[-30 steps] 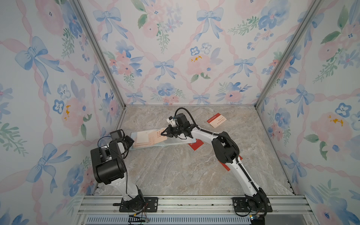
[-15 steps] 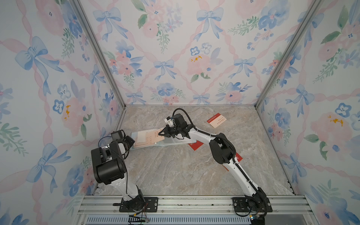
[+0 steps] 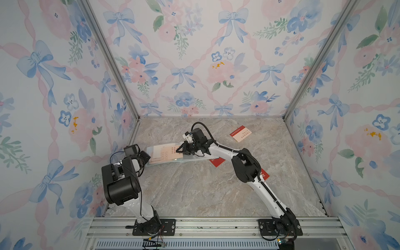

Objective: Place the photos into the photo albums
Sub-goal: Insert the photo into the photo album.

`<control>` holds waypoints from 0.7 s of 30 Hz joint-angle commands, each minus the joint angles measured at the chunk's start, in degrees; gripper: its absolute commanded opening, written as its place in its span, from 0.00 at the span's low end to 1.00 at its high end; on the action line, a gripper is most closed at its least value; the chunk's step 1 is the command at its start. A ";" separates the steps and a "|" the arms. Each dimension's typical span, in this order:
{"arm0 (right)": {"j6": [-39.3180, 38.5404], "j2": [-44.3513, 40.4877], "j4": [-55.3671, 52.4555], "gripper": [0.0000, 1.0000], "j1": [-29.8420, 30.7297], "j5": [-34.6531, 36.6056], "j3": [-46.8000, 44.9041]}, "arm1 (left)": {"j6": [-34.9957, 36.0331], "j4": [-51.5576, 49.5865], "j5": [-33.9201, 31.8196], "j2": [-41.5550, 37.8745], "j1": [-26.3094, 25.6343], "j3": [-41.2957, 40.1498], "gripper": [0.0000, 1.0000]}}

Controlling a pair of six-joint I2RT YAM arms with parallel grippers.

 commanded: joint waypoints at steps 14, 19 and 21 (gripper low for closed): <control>-14.20 -12.02 -13.23 0.37 -3.23 5.54 -7.77 | -1.18 -3.54 0.57 -3.00 -0.32 -2.53 0.07; -12.78 -11.10 -12.05 0.35 -3.70 3.95 -8.97 | -1.23 -3.53 0.63 -3.59 -0.33 -2.53 0.07; -12.85 -10.85 -11.90 0.35 -3.54 3.74 -8.92 | -1.22 -3.54 0.76 -3.56 -0.41 -2.53 0.07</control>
